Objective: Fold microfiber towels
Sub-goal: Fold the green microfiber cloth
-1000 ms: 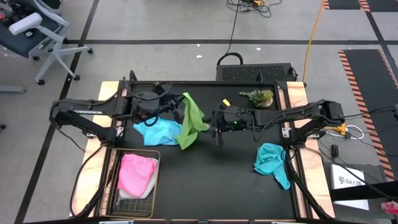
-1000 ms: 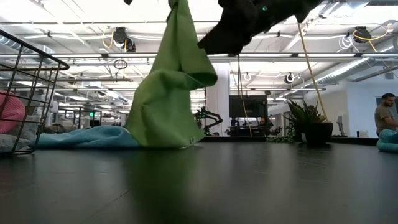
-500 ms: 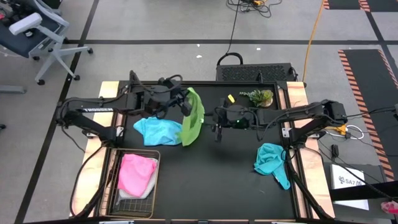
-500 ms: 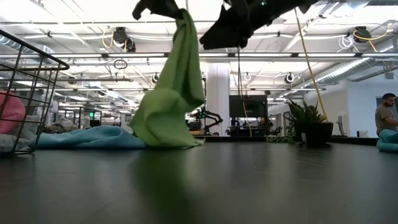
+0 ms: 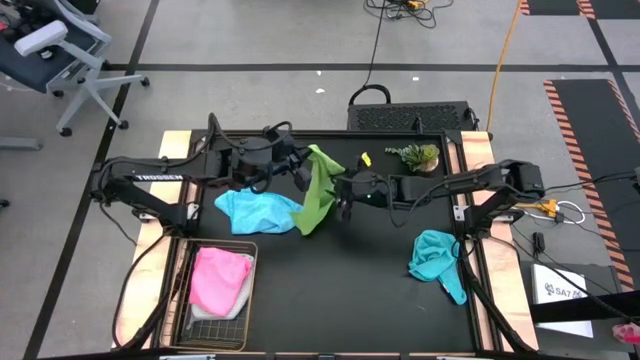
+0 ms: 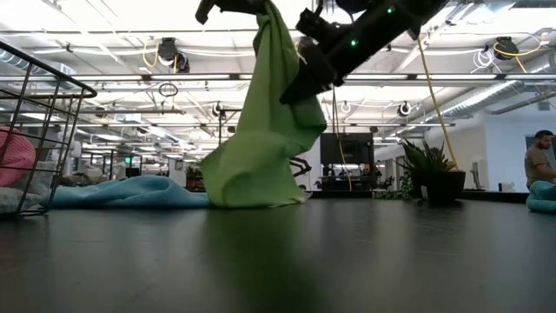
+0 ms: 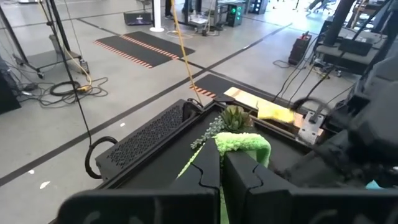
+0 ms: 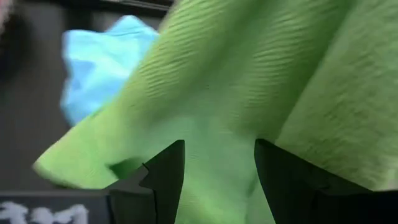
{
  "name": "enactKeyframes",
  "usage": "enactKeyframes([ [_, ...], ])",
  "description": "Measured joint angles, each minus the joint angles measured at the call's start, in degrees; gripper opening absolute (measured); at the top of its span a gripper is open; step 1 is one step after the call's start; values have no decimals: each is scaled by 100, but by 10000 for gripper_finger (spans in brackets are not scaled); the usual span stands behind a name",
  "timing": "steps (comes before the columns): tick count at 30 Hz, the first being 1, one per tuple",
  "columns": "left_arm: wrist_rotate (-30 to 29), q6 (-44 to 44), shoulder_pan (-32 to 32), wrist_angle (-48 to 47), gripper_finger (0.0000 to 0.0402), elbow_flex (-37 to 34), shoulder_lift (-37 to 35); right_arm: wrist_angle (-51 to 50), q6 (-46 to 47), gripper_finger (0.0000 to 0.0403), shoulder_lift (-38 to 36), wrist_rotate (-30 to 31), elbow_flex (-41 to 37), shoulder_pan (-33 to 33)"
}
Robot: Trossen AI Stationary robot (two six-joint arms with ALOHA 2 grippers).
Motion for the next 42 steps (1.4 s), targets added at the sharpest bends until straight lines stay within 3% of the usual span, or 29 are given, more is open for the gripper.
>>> enactKeyframes([
  [10,-4,71,168,-11,0,0,0,-402,217,185,-497,152,4,223],
  [22,190,58,166,25,1,0,0,-386,471,185,-155,244,4,77],
  [42,330,-107,42,28,5,0,0,-193,-705,185,-107,590,3,-641],
])
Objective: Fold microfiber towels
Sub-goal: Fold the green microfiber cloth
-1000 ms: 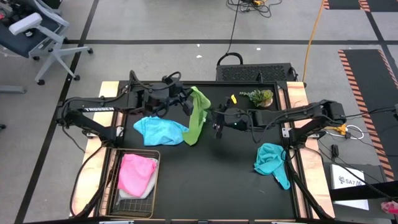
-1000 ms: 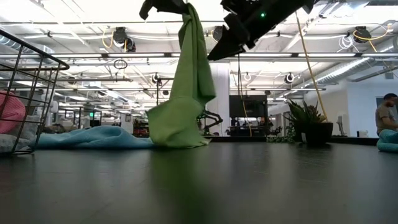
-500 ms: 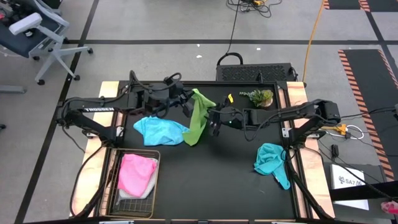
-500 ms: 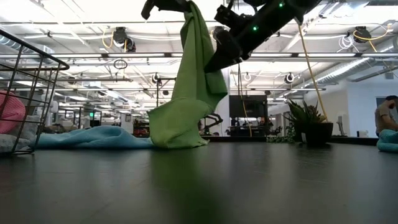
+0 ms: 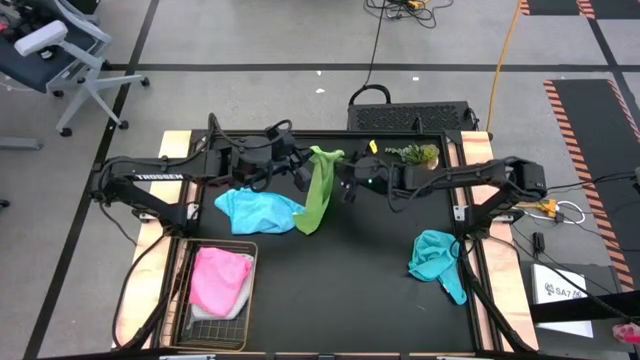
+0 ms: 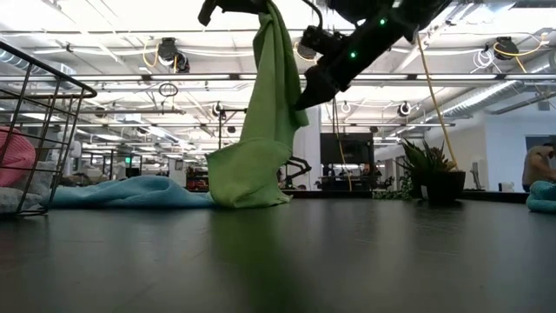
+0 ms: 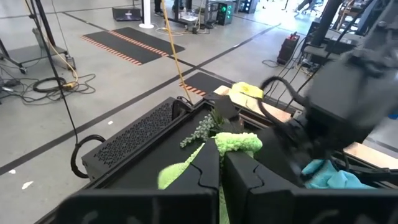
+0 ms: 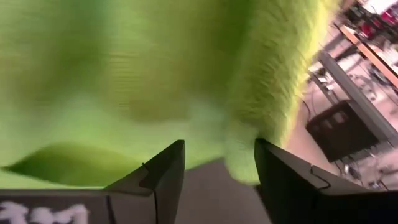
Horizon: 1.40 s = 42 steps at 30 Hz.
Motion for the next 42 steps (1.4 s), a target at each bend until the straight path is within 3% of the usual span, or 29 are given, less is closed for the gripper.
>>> enactKeyframes([
  [8,20,-35,0,0,6,0,0,448,26,185,0,-12,-1,-371],
  [17,11,31,6,0,6,0,-2,329,255,179,0,-22,-1,-220],
  [20,-29,122,12,-3,6,0,-2,-150,402,150,-48,-25,-1,-92],
  [23,-160,305,11,-22,3,0,-2,-753,576,89,-250,-31,-3,32],
  [25,-346,410,29,-41,4,0,-2,-1131,644,35,-512,-47,-3,106],
  [27,-467,531,73,-62,3,0,-4,-1431,608,11,-890,-33,-6,168],
  [32,-490,830,347,104,4,0,-4,-1267,25,2,-2077,-19,-6,17],
  [37,-96,1566,814,1369,4,2,-4,-426,-895,1,-3102,-40,5,-653],
  [42,500,1548,1075,1676,2,4,-7,-660,-211,1,-3680,-1091,5,-1049],
])
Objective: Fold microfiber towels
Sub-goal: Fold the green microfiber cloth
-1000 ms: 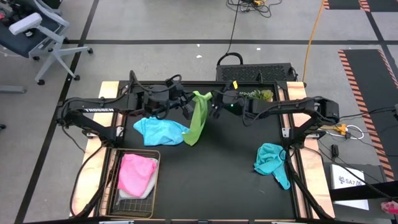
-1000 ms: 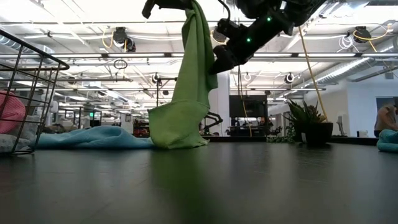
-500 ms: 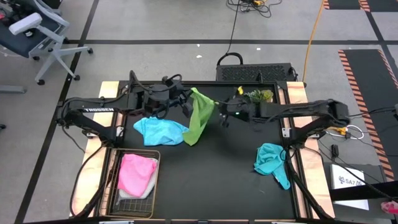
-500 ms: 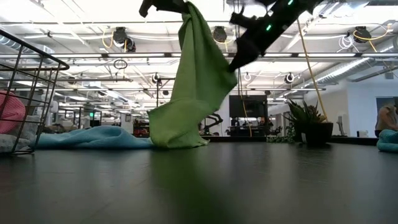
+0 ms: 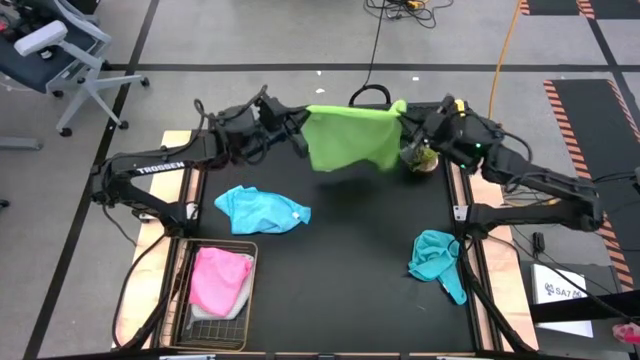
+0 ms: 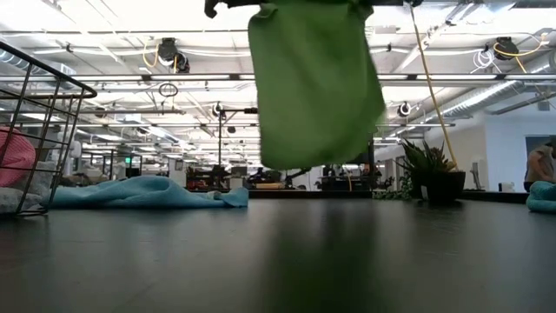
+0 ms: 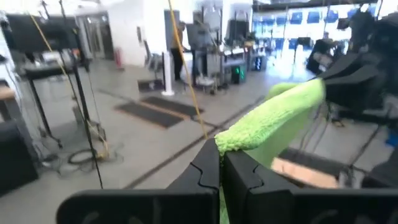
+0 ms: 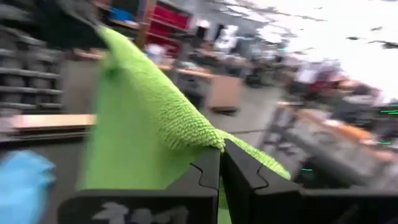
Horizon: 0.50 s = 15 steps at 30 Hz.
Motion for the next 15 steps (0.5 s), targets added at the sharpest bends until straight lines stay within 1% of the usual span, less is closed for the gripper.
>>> enactKeyframes([
  [5,8,-413,-168,-708,2,0,5,-754,615,1,-76,-334,-2,161],
  [10,20,-604,-432,-876,2,-2,20,-1070,1385,0,104,-984,-2,315],
  [12,-10,-574,-503,-883,2,-2,11,-1109,1471,0,159,-1207,-5,350],
  [14,-144,-418,-519,-910,2,-2,-15,-1083,1335,0,169,-1223,-6,343],
  [15,-241,-351,-487,-906,2,-2,-27,-1073,1200,0,168,-1140,-5,296],
])
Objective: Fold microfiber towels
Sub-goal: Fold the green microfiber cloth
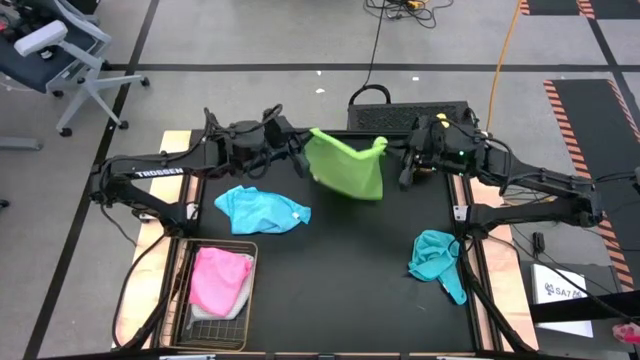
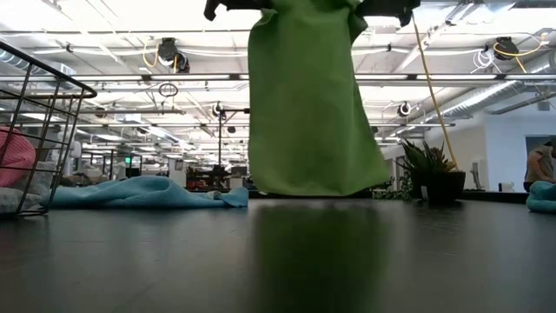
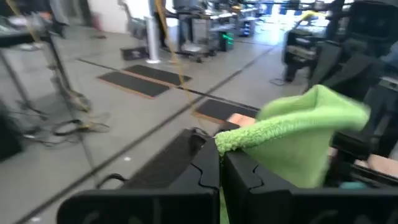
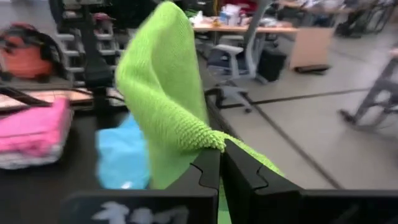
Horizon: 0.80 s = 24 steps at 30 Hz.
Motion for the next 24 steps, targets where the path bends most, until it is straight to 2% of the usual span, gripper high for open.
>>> enactKeyframes([
  [4,-164,48,344,-87,1,0,-4,-2,-489,0,-6,401,0,-385],
  [9,410,-25,826,44,1,-1,100,7,-1083,0,136,379,2,-1093],
  [15,691,278,1246,290,1,0,170,174,-1975,0,552,215,2,-1791],
  [20,987,235,1398,318,1,0,239,197,-1858,0,815,-325,2,-2050],
  [24,989,172,1340,-324,1,2,310,-93,-1684,0,839,-349,2,-1949],
])
